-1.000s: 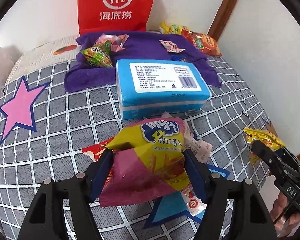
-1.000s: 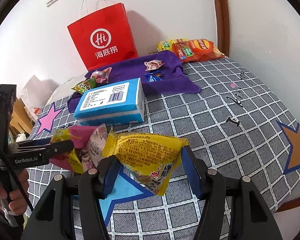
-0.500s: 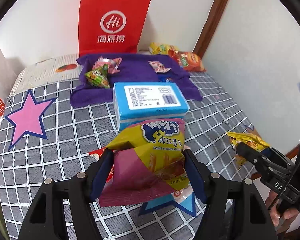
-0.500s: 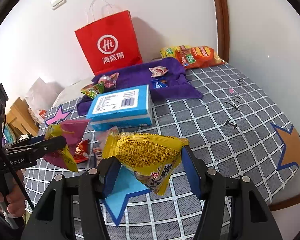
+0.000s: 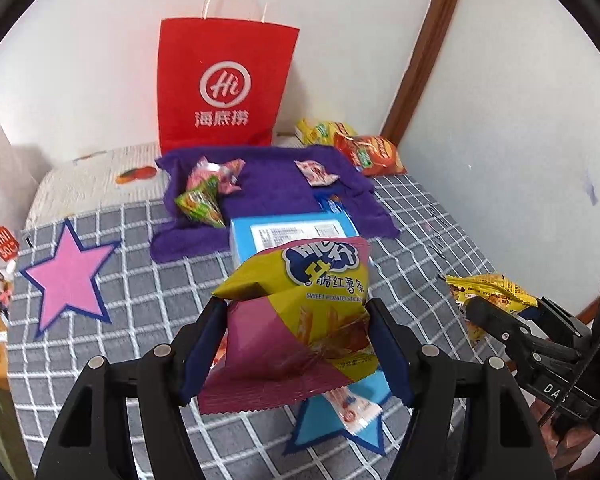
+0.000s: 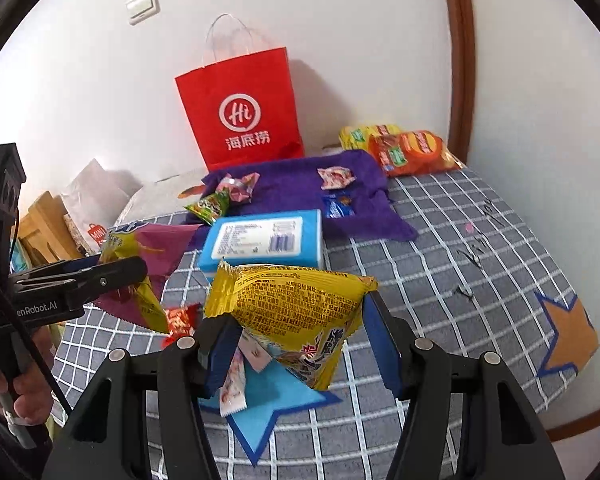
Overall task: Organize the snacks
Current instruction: 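Carry the yellow packet and pink-yellow bag with both grippers over the purple towel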
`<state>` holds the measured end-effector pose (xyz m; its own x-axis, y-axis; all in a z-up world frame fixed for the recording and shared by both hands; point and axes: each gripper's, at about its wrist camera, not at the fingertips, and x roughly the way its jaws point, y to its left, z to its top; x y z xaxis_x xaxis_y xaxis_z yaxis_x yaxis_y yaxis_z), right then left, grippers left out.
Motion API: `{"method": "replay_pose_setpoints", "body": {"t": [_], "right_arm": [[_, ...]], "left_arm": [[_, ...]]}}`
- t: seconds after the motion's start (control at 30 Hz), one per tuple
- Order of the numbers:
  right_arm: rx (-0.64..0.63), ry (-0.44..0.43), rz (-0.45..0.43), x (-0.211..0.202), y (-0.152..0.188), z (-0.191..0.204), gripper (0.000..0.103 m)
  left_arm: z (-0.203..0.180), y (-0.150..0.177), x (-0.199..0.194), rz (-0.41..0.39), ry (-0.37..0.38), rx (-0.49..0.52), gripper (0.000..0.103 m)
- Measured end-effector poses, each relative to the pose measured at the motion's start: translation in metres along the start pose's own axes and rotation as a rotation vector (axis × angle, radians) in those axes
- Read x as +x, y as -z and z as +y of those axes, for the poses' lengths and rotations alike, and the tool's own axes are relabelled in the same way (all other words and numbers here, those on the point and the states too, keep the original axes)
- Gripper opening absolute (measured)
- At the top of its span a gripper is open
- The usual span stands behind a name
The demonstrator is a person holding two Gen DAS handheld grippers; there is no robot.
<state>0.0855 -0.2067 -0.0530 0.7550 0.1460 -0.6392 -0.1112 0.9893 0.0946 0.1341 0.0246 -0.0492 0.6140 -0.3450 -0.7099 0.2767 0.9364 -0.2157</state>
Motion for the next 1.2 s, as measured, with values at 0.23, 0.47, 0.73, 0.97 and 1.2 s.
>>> {"method": "replay_pose_setpoints", "body": {"t": [0.23,0.47,0.73,0.97,1.2], "right_arm": [[-0.044,-0.022,0.005,0.027,-0.038,0.011,0.059],[-0.082,-0.045,0.003,0.067,-0.096,0.017,0.059],[-0.125,-0.076,0.006,0.118,-0.146,0.026,0.059],[-0.148,-0.103,0.036,0.172,-0.178,0.036,0.059],[-0.156,-0.113,0.048,0.212,-0.199,0.036,0.059]], "left_arm": [[0.021,-0.038,0.008,-0.035,-0.046,-0.007,0.069],[0.042,-0.078,0.03,-0.057,-0.08,-0.026,0.069],[0.061,-0.126,0.062,-0.065,-0.113,-0.039,0.069],[0.077,-0.154,0.096,-0.049,-0.109,-0.063,0.069],[0.092,-0.164,0.127,-0.048,-0.114,-0.093,0.069]]}}
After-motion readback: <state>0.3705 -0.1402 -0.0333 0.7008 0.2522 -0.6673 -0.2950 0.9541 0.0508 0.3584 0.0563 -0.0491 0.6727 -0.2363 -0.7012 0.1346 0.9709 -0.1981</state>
